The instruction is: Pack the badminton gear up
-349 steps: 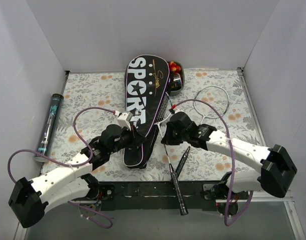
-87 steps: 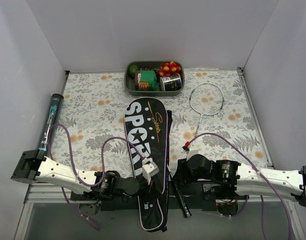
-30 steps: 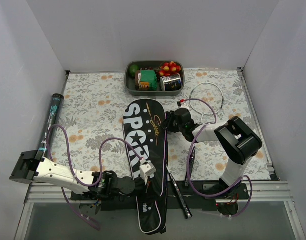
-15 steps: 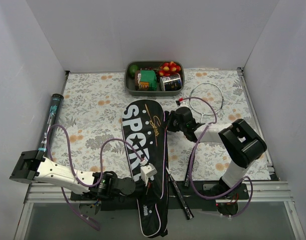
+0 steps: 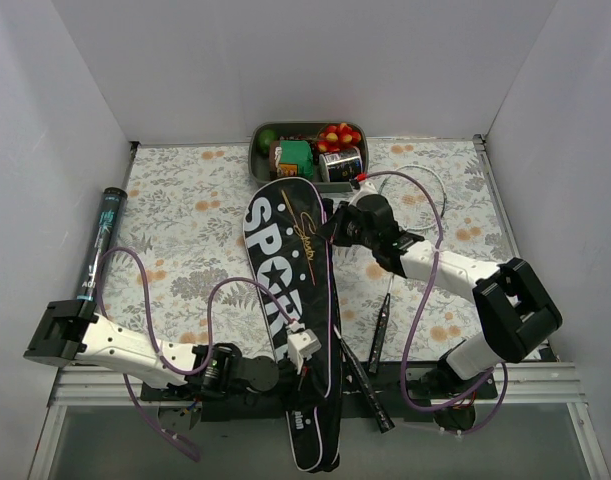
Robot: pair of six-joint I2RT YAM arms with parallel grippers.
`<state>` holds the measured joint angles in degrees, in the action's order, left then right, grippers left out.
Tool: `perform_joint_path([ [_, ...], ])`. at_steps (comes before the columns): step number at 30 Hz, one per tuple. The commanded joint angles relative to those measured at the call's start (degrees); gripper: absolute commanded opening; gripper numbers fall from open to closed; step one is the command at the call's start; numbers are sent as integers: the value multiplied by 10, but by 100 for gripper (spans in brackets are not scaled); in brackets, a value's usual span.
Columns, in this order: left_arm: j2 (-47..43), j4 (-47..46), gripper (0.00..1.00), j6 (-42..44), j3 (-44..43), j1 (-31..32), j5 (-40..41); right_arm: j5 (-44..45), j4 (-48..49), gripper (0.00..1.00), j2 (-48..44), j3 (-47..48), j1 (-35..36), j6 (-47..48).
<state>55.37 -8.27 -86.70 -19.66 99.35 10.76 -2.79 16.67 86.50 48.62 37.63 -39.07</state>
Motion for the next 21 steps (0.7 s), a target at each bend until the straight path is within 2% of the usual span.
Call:
perform_joint_path([
  [1, -3, 6, 0, 21, -27, 5, 18, 11, 6, 1, -18, 52, 1, 11],
  [8, 61, 96, 0, 45, -95, 5, 29, 16, 0, 1, 9, 140, 1, 11],
  [14, 72, 141, 0, 69, -140, 4, 103, -1, -25, 1, 53, 237, -21, 10],
  [17, 44, 165, 0, 86, -147, -16, 118, -16, -35, 1, 70, 270, -41, 7],
  [21, 21, 218, 0, 111, -163, -84, 108, -31, -39, 1, 89, 326, -69, 0],
])
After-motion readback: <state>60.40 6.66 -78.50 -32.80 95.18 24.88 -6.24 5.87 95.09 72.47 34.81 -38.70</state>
